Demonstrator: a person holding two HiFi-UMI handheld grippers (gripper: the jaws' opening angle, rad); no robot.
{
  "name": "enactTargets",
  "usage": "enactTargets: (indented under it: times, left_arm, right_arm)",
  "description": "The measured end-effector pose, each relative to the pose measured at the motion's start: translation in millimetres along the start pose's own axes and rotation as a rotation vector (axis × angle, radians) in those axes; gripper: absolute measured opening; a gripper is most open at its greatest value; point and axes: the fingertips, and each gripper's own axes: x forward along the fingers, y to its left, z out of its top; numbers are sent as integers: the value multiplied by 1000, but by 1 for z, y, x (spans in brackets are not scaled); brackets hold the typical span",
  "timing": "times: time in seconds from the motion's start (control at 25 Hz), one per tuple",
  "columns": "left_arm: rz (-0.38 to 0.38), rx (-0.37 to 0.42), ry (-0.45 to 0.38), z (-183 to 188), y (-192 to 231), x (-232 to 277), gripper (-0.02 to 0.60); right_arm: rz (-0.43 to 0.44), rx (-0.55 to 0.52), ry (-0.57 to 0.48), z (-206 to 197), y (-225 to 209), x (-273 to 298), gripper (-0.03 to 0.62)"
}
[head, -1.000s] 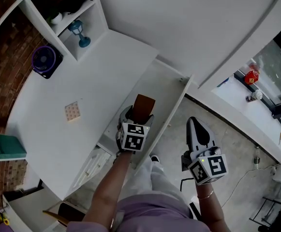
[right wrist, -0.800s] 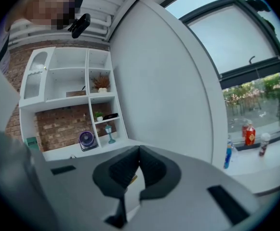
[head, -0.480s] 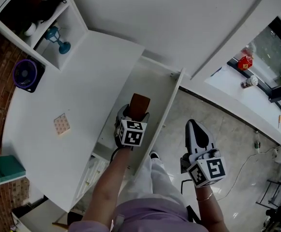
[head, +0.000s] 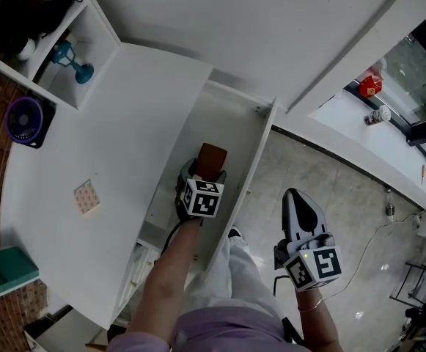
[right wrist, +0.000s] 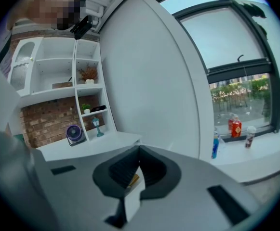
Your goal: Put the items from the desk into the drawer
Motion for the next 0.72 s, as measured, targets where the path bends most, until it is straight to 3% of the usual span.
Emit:
enactTargets:
  times: [0.72]
  left_arm:
    - [-14,21,41,-19,4,25,393]
  right_arm:
    - [-18,17,24,-11,-3,7,3]
